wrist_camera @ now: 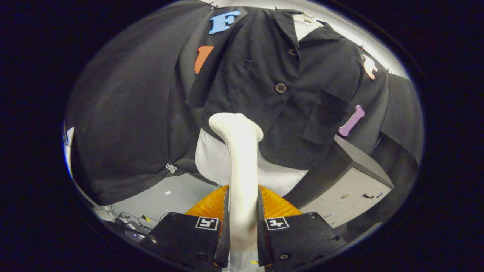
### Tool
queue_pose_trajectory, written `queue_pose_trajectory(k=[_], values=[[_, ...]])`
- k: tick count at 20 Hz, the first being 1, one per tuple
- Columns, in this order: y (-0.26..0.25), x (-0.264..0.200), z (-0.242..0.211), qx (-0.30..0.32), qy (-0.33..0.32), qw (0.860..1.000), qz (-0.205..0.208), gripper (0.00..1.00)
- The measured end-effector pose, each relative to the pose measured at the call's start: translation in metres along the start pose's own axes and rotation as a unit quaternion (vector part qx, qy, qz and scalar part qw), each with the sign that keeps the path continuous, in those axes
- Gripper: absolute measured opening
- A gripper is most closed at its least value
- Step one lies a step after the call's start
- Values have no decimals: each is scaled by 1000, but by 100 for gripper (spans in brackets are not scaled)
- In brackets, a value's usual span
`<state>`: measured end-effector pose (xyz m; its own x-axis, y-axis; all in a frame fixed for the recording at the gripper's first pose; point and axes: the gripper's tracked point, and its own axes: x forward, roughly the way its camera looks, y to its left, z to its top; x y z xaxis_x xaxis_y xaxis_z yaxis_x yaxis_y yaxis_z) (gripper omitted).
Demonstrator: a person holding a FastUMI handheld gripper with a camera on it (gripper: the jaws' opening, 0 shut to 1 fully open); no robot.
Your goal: Iron the clothes twice with a garment steamer, once on the left side and once on the right side.
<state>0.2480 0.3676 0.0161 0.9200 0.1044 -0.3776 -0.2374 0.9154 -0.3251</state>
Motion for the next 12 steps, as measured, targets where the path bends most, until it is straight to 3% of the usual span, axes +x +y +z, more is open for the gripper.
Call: queue_pose_trajectory(k=[12], values=[[-64,-68,-69,-12,40,999,15,32]])
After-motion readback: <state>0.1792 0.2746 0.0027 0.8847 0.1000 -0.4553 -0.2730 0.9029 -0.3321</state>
